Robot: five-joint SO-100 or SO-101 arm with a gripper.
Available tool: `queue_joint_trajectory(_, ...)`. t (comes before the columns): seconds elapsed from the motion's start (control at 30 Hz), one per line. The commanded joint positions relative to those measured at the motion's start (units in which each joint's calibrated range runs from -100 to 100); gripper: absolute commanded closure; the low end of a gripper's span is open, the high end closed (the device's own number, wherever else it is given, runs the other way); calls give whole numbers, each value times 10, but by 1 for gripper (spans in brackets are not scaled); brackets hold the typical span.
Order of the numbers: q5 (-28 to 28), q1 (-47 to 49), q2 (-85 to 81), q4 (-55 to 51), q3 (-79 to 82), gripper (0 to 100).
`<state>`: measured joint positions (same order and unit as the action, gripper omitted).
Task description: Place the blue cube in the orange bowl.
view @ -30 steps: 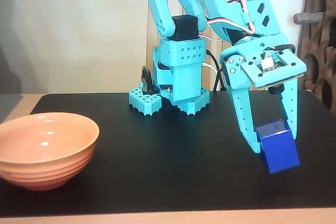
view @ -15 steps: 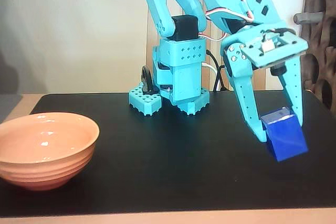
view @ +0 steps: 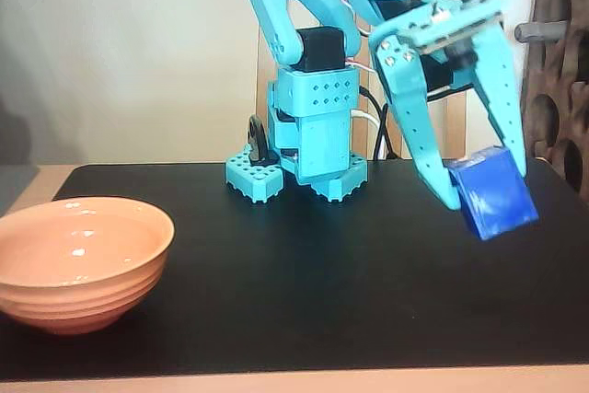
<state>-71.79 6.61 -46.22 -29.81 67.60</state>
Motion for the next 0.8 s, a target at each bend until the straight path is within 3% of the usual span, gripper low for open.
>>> queue_joint_trajectory(0.0, -1, -45, -60, 20, -16, 85)
queue_joint_trajectory(0.77, 39, -263, -138, 13, -15, 85)
